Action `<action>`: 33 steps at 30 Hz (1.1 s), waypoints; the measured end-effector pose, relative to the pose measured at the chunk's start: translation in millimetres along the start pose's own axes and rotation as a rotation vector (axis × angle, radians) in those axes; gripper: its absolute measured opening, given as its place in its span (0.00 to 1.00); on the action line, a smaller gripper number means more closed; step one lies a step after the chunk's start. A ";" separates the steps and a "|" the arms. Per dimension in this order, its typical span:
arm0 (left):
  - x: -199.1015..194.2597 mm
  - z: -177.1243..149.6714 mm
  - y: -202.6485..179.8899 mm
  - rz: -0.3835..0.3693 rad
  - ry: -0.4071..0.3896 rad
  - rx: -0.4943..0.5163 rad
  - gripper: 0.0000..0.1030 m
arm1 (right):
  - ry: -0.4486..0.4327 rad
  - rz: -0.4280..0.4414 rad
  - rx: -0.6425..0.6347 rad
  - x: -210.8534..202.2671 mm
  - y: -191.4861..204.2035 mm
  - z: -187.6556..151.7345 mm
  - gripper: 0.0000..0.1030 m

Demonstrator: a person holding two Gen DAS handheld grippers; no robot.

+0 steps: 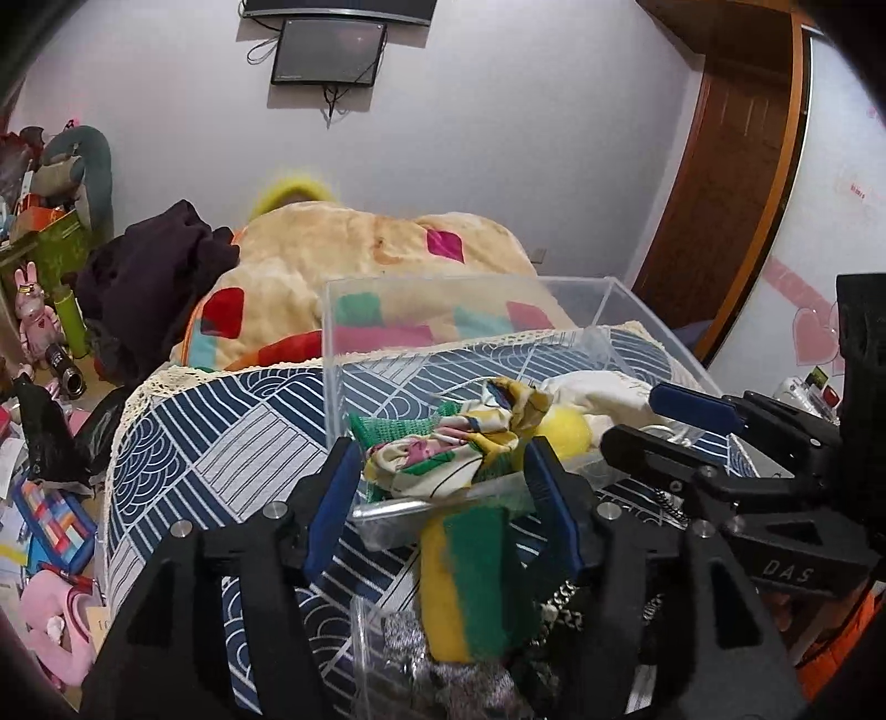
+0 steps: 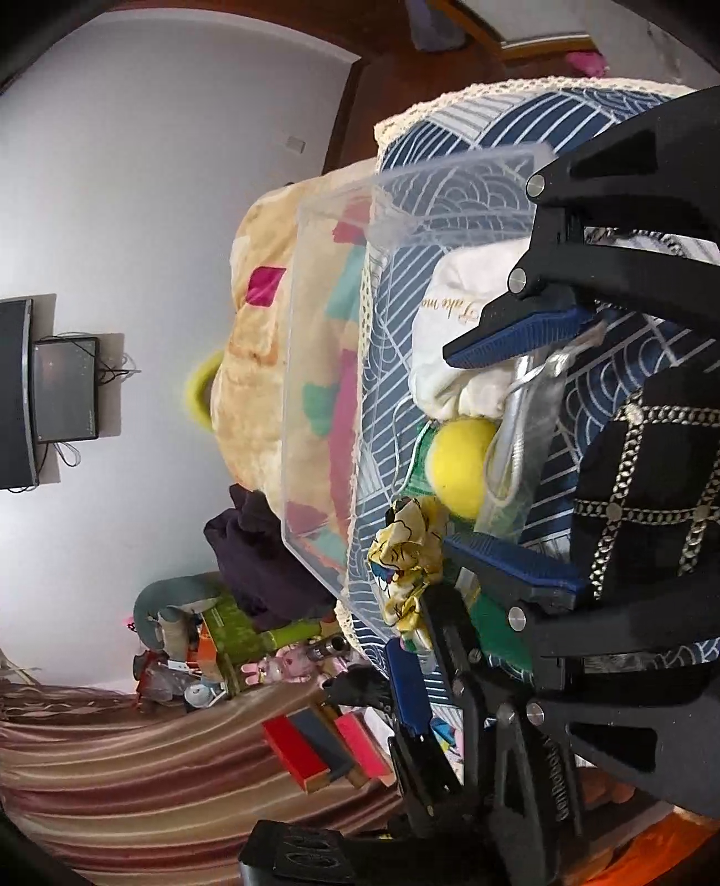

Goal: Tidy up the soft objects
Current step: 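Drop the scarf and yellow ball into the clear box, opening both grippers, then grasp the yellow-green sponge with the left gripper while the right grasps the black chain bag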

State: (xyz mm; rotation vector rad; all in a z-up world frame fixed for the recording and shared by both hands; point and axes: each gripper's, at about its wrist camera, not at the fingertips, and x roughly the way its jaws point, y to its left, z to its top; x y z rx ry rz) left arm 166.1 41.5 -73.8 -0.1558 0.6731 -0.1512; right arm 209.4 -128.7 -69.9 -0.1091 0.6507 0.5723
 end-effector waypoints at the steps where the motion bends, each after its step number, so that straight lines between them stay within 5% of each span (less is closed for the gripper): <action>1: -3.4 -0.5 0.5 0.002 -0.004 -0.001 0.61 | -0.005 0.001 0.001 -3.8 -1.1 -0.9 0.57; 6: -23.8 -3.7 3.0 0.007 -0.030 -0.004 0.65 | -0.037 -0.006 -0.008 -21.0 -2.1 -3.0 0.57; 13: -44.6 -19.1 3.3 0.019 -0.036 0.010 0.69 | -0.077 -0.004 0.013 -42.7 -1.2 -12.7 0.73; 27: -31.9 -61.0 -7.4 -0.004 0.086 0.019 0.70 | 0.073 0.047 -0.002 -19.9 21.4 -67.1 0.77; 29: -27.4 -62.2 -9.1 -0.009 0.097 0.016 0.70 | 0.106 0.046 -0.004 -10.9 21.0 -71.2 0.72; 33: -18.3 -60.7 -17.0 -0.006 0.099 0.036 0.70 | 0.137 0.097 0.010 -6.9 18.1 -73.8 0.39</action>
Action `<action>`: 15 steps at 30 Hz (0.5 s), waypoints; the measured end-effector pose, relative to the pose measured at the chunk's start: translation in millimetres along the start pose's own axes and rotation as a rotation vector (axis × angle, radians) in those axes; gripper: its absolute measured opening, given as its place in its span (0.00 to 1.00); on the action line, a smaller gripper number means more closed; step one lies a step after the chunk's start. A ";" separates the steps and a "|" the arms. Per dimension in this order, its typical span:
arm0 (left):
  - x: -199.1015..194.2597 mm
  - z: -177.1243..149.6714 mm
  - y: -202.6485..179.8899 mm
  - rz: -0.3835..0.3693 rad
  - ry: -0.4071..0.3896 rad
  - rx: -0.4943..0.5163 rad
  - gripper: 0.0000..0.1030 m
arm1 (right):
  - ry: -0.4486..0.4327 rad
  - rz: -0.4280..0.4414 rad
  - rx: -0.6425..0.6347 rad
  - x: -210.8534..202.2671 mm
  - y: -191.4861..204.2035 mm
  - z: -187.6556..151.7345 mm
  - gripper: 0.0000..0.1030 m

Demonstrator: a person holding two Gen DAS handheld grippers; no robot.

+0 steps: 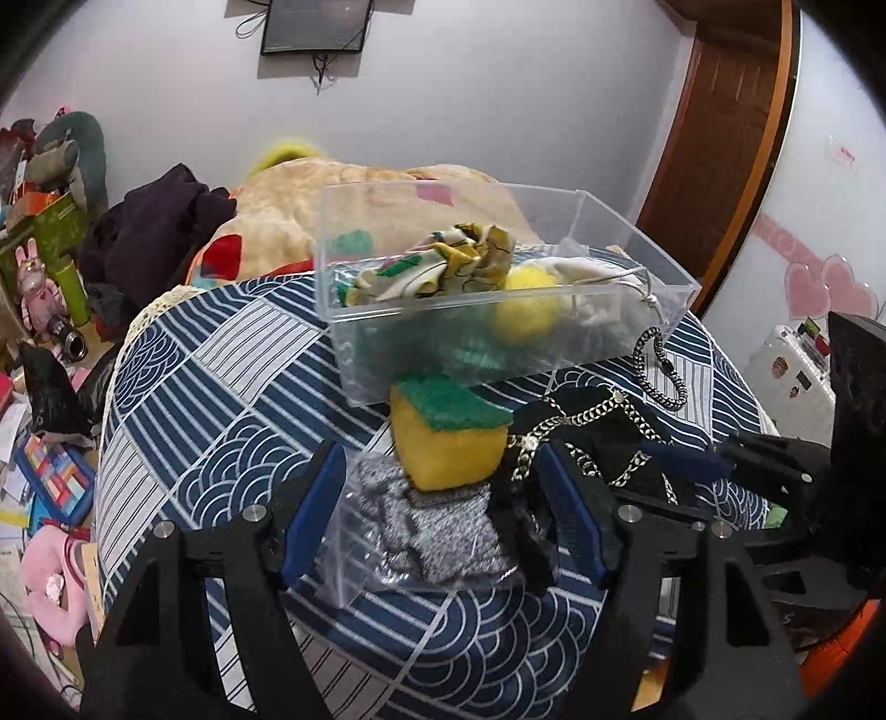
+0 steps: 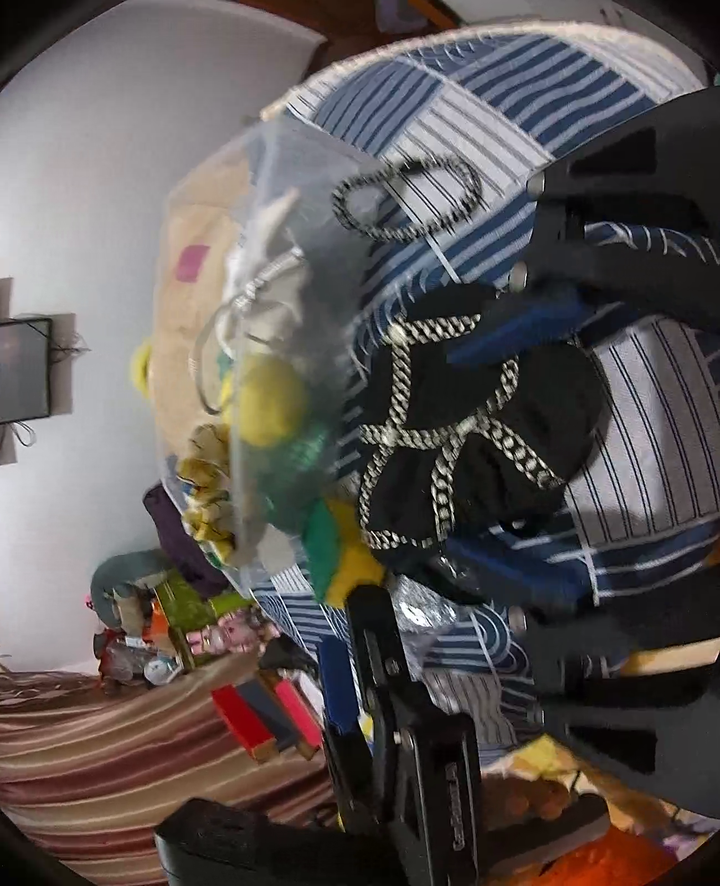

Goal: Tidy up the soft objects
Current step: 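Grasp the yellow-green sponge with the left gripper while the right grasps the black chain bag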

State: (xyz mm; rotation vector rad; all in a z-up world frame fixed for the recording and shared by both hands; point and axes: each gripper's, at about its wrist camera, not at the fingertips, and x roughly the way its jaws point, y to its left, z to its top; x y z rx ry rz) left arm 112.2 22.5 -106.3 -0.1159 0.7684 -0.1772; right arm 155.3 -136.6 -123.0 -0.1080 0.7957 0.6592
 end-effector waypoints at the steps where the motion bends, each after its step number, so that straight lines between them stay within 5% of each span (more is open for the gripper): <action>1: 2.7 1.4 -1.8 -0.002 -0.001 0.003 0.70 | -0.001 -0.001 -0.001 -1.3 2.2 -2.4 0.30; 5: 13.2 5.7 -2.9 -0.006 -0.001 -0.016 0.66 | -0.022 -0.005 0.020 -8.7 -4.8 -7.6 0.21; 9: 25.1 7.1 -0.9 -0.010 0.027 -0.028 0.41 | -0.067 -0.021 0.058 -24.9 -14.2 -11.2 0.18; 15: 10.1 3.2 -5.2 -0.034 -0.015 -0.007 0.38 | -0.152 -0.042 0.076 -55.0 -18.9 -9.0 0.17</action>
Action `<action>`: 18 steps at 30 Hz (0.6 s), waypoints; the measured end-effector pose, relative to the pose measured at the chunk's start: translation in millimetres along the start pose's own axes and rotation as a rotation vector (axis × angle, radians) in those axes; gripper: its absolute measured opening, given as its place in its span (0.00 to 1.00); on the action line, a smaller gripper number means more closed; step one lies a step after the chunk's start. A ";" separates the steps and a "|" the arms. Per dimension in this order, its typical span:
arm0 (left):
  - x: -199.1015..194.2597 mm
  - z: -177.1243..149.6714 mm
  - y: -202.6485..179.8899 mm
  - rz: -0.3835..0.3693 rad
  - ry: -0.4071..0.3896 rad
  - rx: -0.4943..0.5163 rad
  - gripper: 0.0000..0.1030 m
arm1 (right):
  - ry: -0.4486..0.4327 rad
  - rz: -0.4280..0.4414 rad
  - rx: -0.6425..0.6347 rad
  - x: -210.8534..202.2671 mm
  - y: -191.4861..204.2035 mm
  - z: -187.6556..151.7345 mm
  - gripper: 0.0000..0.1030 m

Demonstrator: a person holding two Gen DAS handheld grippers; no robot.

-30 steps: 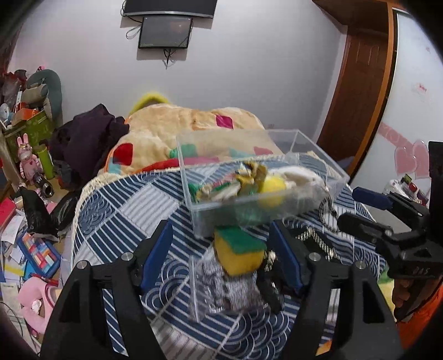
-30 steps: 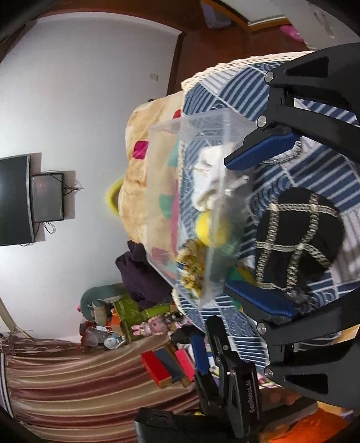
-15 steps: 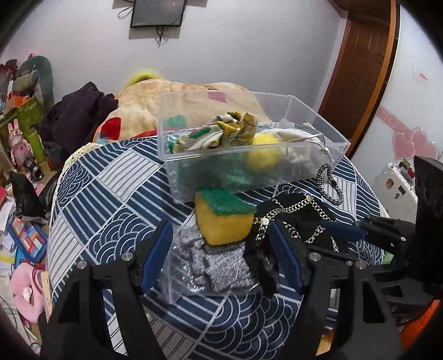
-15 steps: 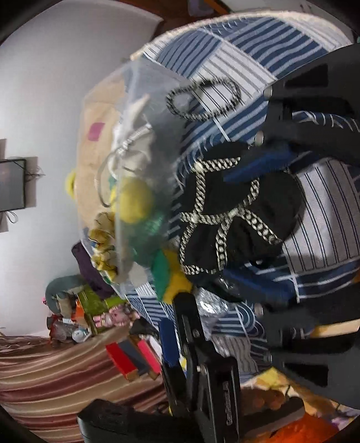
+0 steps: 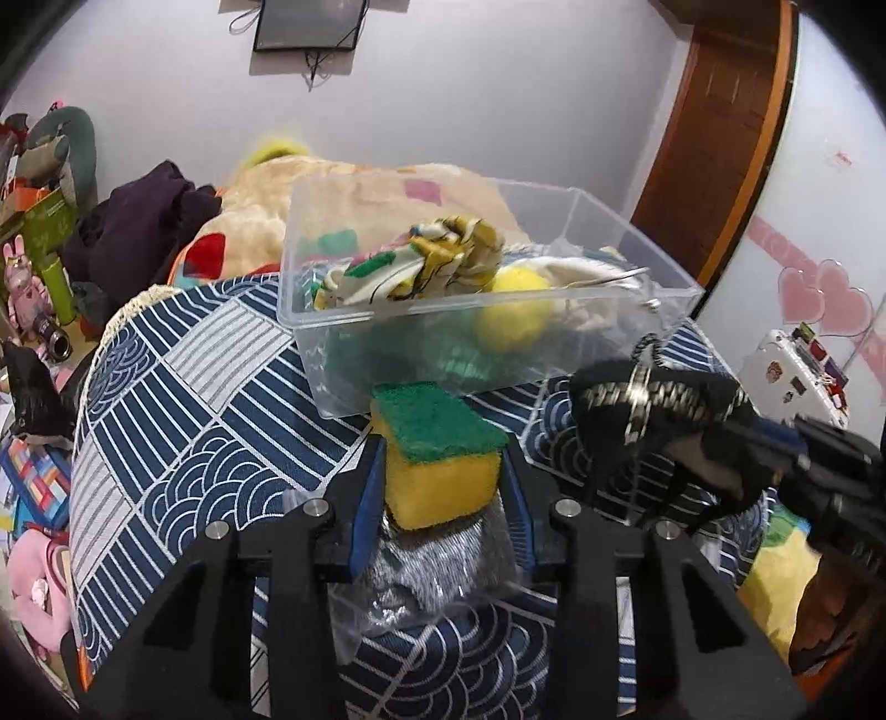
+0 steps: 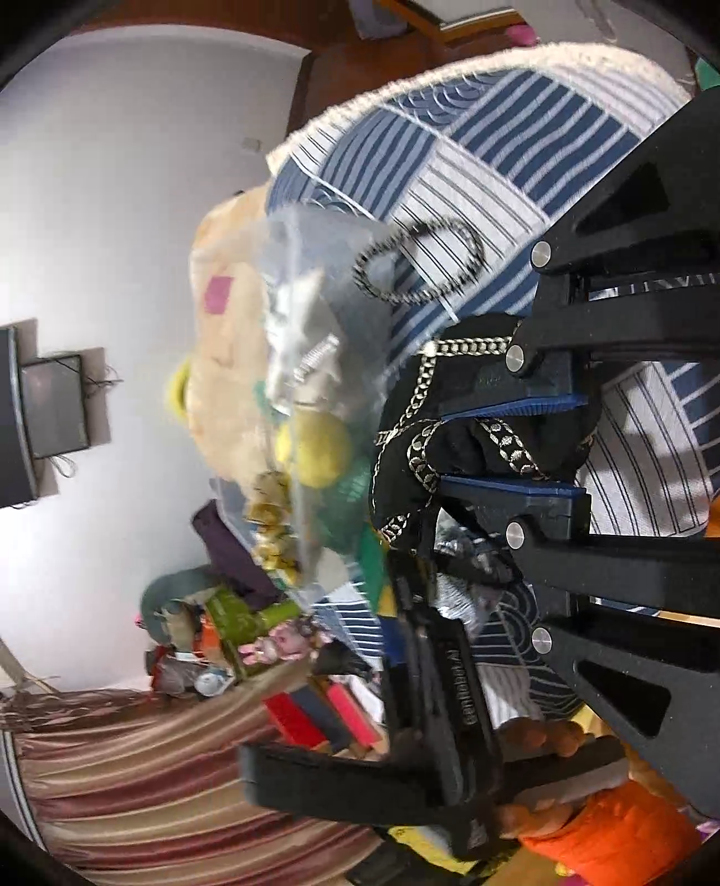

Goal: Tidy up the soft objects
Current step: 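Grasp the yellow-green sponge with the left gripper while the right grasps the black chain bag, then place the sponge and black chain bag into the clear box and release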

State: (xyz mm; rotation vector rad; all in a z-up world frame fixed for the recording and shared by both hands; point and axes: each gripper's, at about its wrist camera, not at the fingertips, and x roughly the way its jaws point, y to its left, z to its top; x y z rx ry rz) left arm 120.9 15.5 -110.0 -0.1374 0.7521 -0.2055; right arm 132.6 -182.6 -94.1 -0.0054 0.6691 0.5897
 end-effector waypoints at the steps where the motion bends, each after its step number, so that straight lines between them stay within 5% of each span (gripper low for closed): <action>1: -4.7 -0.5 -0.2 0.001 -0.008 0.004 0.38 | -0.014 0.000 0.004 -5.1 -0.3 0.7 0.17; 18: -80.9 42.9 -3.4 -0.021 -0.230 0.006 0.38 | -0.250 -0.034 -0.020 -53.5 10.8 57.5 0.17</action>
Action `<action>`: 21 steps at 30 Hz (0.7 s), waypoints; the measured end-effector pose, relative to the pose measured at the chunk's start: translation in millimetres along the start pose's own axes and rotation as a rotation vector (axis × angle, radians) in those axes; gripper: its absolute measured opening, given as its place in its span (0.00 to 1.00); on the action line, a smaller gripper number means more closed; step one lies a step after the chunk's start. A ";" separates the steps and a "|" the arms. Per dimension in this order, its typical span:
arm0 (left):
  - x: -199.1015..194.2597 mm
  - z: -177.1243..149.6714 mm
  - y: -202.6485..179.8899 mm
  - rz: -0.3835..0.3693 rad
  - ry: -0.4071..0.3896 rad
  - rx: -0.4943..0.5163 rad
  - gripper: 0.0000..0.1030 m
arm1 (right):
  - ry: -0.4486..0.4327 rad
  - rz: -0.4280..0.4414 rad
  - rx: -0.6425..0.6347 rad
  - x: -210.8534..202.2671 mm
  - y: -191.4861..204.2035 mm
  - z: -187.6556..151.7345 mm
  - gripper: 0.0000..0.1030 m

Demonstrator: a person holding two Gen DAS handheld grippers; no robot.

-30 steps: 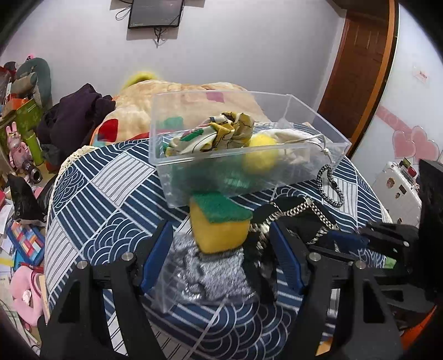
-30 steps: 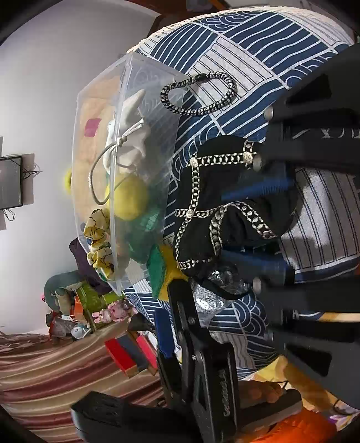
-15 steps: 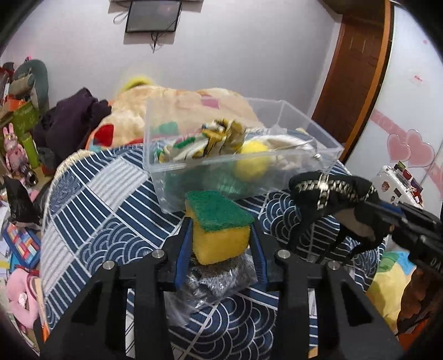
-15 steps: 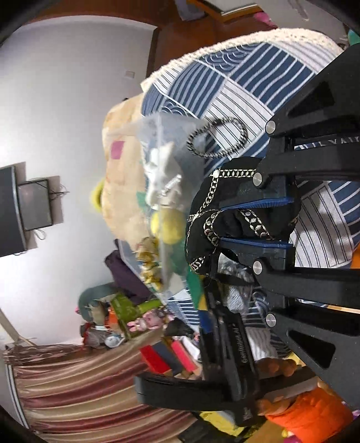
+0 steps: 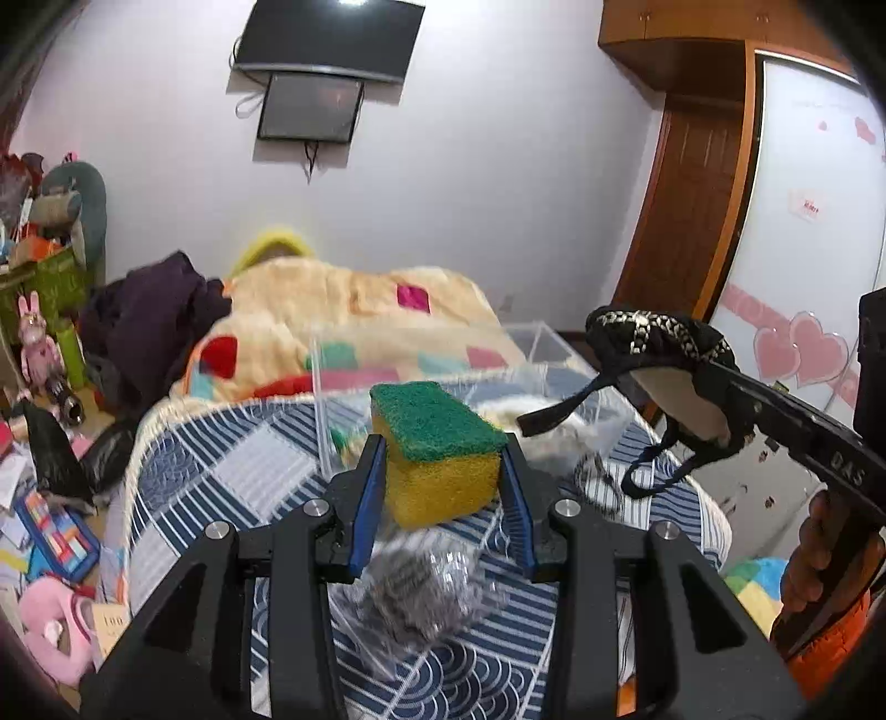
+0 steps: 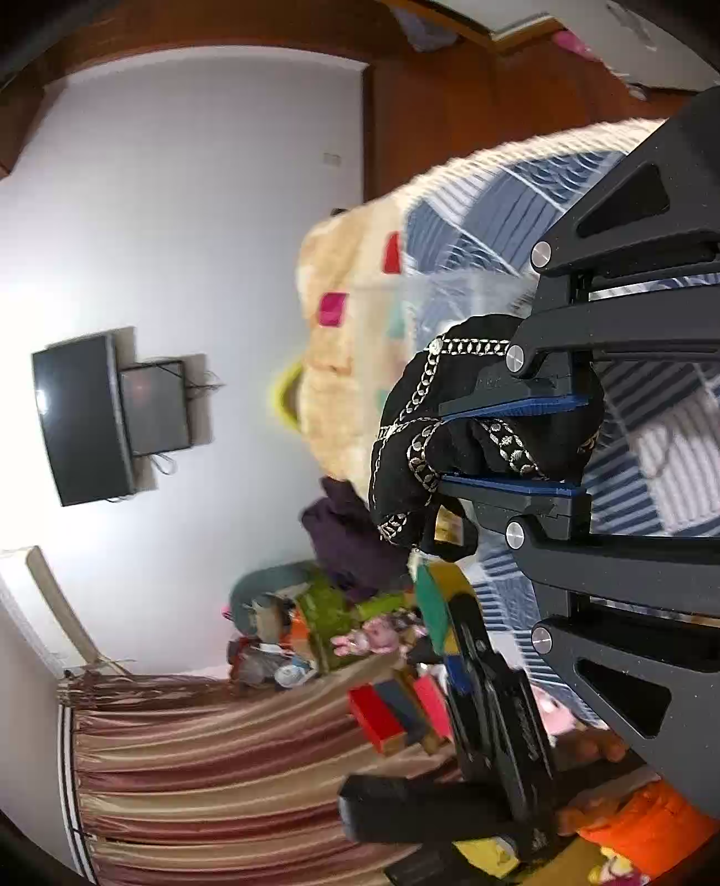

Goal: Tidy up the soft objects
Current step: 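Place the sponge and black chain bag into the clear box and release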

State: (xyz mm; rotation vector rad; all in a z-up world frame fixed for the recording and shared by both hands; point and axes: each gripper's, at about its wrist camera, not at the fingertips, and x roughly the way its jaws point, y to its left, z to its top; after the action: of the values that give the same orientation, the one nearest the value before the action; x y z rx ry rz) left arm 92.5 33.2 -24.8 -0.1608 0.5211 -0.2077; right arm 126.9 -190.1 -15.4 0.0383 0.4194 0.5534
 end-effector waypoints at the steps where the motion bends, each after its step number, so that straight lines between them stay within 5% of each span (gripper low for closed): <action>1: 0.6 4.2 0.8 0.000 -0.006 -0.004 0.38 | -0.012 -0.005 0.000 1.7 -1.4 5.0 0.17; 7: 17.8 28.0 12.9 0.010 -0.026 -0.027 0.38 | -0.029 -0.060 -0.004 25.3 -6.0 23.6 0.17; 21: 95.3 29.0 29.9 0.033 0.093 -0.015 0.38 | 0.130 -0.052 0.006 102.0 -8.1 13.2 0.17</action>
State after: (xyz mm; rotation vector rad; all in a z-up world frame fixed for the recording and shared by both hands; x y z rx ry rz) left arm 192.6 42.5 -51.4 -0.1578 0.6180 -0.1793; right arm 214.5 -143.3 -42.9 -0.0029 0.5477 0.5053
